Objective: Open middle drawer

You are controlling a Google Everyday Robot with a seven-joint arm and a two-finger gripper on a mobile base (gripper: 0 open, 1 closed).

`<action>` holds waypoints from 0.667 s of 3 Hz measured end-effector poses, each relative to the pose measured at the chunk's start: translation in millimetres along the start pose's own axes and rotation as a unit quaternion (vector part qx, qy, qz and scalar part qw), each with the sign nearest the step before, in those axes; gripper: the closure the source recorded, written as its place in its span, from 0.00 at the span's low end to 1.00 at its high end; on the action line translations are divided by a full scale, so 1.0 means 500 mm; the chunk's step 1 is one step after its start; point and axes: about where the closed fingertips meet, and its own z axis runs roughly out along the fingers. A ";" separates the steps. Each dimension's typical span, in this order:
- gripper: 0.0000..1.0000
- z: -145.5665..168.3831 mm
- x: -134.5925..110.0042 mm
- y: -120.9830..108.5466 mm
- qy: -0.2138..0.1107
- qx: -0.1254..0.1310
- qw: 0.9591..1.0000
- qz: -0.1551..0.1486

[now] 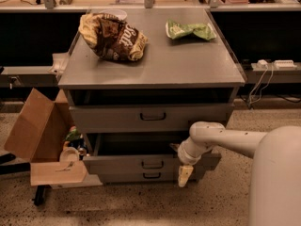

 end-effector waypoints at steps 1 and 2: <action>0.03 0.005 -0.028 0.067 -0.005 -0.044 0.999 -0.004; 0.27 0.011 -0.035 0.102 -0.008 -0.064 0.998 -0.001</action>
Offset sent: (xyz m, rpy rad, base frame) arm -0.0695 0.0134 -0.0042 -0.0009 0.1577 0.0566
